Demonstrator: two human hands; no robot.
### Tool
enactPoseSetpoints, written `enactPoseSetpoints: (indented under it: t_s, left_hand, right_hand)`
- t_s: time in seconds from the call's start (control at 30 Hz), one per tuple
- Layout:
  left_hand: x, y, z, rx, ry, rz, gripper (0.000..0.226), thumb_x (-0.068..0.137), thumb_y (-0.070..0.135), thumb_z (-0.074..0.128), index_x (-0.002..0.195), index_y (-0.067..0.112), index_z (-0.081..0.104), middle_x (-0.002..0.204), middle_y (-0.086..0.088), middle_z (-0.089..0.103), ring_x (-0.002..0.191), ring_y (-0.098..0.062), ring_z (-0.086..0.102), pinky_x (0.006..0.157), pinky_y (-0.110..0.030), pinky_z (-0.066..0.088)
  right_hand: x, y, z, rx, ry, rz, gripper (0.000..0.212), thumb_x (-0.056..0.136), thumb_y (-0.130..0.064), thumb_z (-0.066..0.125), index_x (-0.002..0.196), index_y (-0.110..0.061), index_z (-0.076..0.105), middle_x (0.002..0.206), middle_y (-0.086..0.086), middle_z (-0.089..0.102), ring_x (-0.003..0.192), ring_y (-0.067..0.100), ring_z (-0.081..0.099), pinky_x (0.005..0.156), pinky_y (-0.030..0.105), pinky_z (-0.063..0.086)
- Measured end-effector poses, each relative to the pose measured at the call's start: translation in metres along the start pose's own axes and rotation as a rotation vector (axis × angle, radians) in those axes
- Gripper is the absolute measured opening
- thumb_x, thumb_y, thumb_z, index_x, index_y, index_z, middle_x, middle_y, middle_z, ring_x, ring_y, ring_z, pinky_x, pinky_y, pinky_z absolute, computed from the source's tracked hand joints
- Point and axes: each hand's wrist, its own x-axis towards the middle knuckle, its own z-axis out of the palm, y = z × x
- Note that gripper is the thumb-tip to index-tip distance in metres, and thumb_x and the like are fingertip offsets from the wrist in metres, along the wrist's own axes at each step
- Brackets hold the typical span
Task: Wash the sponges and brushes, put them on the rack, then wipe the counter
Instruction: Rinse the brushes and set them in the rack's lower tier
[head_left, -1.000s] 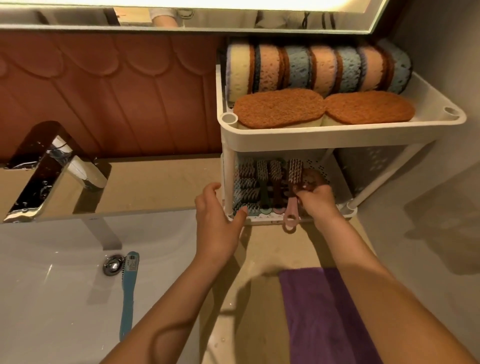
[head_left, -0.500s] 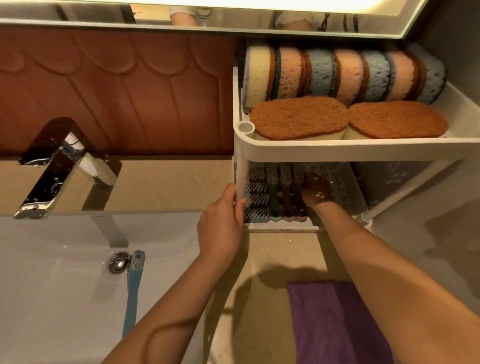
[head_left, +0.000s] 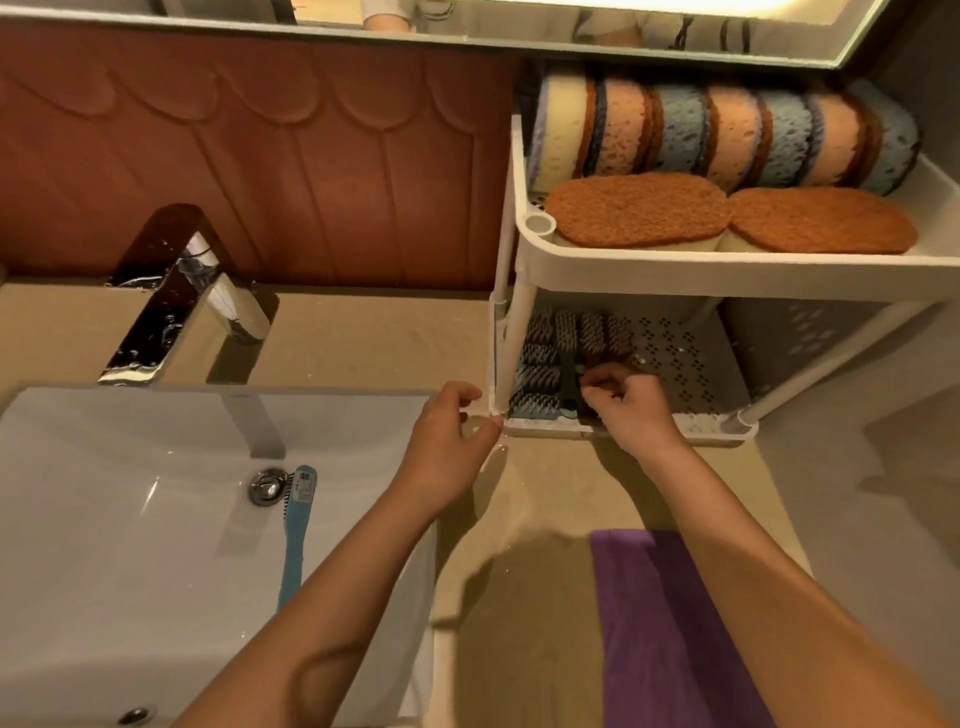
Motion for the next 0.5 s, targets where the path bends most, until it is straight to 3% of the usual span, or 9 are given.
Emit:
enactPoseSetpoints:
  t_s: [0.07,0.13,0.3,0.37,0.5]
  left_hand:
    - [-0.014,-0.009,-0.014,-0.003,-0.112,-0.025,0.018,0.090,0.023,0.056,0.108,0.018,0.055,0.112,-0.002,0.058,0.106,-0.017,0.056,0.086,-0.027,0.045]
    - [-0.032,-0.018,-0.030,0.037,-0.197,-0.026,0.012,0.091,0.022,0.055,0.102,0.018,0.057,0.104,-0.002,0.061,0.097,-0.018,0.060,0.081,-0.025,0.046]
    - [-0.079,-0.035,-0.073,0.218,-0.193,0.013,0.021,0.093,0.027,0.052,0.111,0.017,0.057,0.101,0.005,0.061,0.093,-0.013,0.060,0.083,-0.031,0.048]
    - [-0.094,-0.045,-0.091,0.220,-0.187,-0.017,0.022,0.093,0.028,0.052,0.111,0.018,0.057,0.103,0.005,0.062,0.093,-0.013,0.061,0.084,-0.032,0.050]
    - [-0.120,-0.073,-0.129,0.225,-0.139,-0.097,0.024,0.093,0.031,0.051,0.113,0.019,0.057,0.102,0.005,0.063,0.094,-0.014,0.061,0.085,-0.030,0.048]
  right_hand:
    - [-0.022,-0.009,0.010,0.010,-0.071,-0.051,0.014,0.089,-0.005,0.056,0.098,-0.003,0.067,0.075,0.004,0.057,0.072,0.016,0.053,0.058,0.013,0.042]
    - [-0.045,-0.019,0.023,0.019,-0.154,-0.089,0.010,0.089,-0.007,0.057,0.093,-0.009,0.067,0.068,-0.002,0.053,0.065,0.010,0.048,0.055,0.012,0.038]
    - [-0.096,-0.037,0.058,0.038,-0.319,-0.077,0.012,0.089,-0.008,0.055,0.095,-0.010,0.065,0.075,0.008,0.057,0.066,0.014,0.051,0.047,0.011,0.037]
    - [-0.112,-0.043,0.076,-0.003,-0.370,-0.081,0.012,0.089,-0.010,0.056,0.096,-0.013,0.065,0.083,0.017,0.061,0.070,0.019,0.054,0.052,0.015,0.041]
    - [-0.139,-0.056,0.123,-0.090,-0.517,-0.111,0.009,0.089,-0.020,0.058,0.095,-0.021,0.064,0.094,0.012,0.066,0.082,0.025,0.062,0.074,0.034,0.052]
